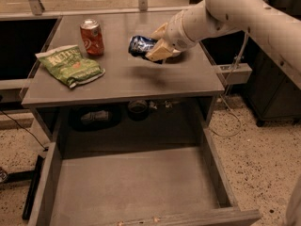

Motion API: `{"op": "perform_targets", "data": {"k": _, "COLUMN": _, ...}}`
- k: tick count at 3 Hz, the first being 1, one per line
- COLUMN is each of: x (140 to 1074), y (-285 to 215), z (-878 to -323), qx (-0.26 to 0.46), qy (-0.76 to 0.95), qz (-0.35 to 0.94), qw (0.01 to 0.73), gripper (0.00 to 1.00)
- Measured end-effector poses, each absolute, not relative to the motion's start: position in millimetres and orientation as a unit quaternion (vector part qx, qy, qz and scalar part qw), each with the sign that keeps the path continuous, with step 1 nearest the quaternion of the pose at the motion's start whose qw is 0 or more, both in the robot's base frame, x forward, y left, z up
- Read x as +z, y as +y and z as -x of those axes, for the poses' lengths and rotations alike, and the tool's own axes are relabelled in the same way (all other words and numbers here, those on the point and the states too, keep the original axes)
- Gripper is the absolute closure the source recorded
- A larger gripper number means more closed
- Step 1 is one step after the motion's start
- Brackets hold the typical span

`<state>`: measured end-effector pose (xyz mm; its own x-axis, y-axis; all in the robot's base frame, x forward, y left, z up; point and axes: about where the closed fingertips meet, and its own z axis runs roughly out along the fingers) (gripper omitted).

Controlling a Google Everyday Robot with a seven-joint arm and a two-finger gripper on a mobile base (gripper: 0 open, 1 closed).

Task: Pick pepsi can from top drawer and place on counter

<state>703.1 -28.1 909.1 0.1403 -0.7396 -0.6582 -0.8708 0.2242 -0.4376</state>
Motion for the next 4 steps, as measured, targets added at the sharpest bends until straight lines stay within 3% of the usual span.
{"op": "perform_targets", "data": {"k": 2, "x": 859.4, "y": -5.3, "z": -699.9, "qx": 0.108, "qy": 0.649, "qz": 0.639, "qw": 0.4, "gripper": 1.0}}
{"op": "perform_targets", "data": {"k": 4, "x": 859.3, "y": -5.3, "z": -699.9, "qx": 0.108, "qy": 0.649, "qz": 0.639, "qw": 0.399, "gripper": 0.58}}
